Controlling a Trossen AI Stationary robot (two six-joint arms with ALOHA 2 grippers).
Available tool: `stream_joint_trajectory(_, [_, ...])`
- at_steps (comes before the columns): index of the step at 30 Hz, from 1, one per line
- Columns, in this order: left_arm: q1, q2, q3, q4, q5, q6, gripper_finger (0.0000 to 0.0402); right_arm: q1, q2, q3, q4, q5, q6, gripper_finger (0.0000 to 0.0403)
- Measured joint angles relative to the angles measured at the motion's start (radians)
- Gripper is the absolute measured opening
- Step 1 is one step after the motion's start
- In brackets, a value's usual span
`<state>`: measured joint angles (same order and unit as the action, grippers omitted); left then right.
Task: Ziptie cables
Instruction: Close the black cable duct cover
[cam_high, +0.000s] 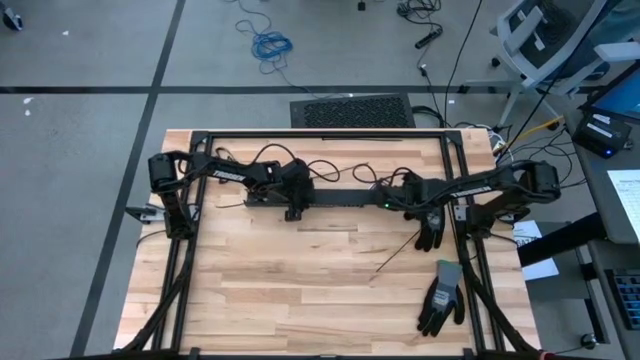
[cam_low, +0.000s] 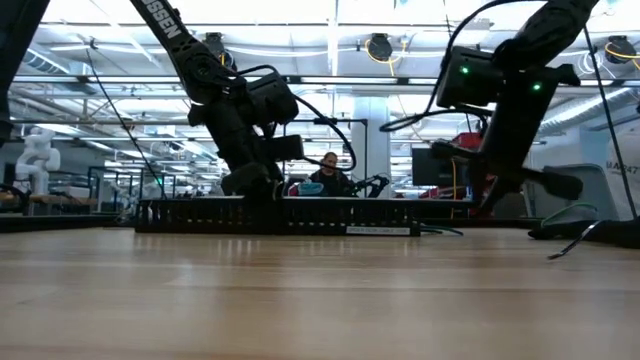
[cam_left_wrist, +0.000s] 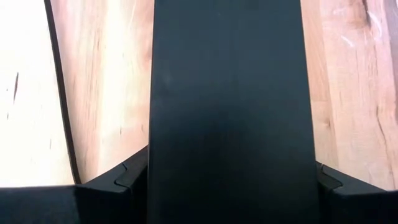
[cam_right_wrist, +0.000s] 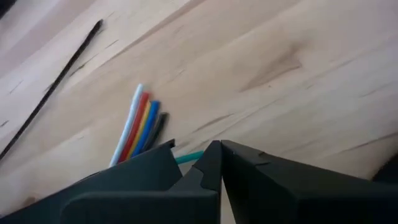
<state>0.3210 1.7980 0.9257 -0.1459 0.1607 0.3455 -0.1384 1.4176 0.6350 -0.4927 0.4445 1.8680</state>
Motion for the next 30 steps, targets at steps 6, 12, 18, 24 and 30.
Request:
stream_joint_trajectory(6, [0.000,0.000,0.000,0.000,0.001,-0.005,0.0251,0.000,0.008,-0.002,0.037,0.001,-0.012,0.0000])
stream_joint_trajectory(12, [-0.002,0.001,0.000,0.020,-0.001,0.000,0.0251,0.001,-0.009,0.003,-0.059,-0.034,-0.012,0.0000])
stream_joint_trajectory(18, [-0.008,0.004,0.000,0.063,-0.002,-0.076,0.0251,0.001,-0.017,0.001,-0.187,-0.087,0.025,0.0000])
stream_joint_trajectory(24, [-0.043,0.004,0.000,0.086,-0.005,-0.084,0.0250,-0.005,-0.017,0.001,-0.148,-0.059,0.009,0.0000])
stream_joint_trajectory(30, [-0.081,0.000,0.005,-0.002,-0.015,-0.078,0.0251,-0.019,-0.017,0.001,-0.306,-0.073,0.001,0.0000])
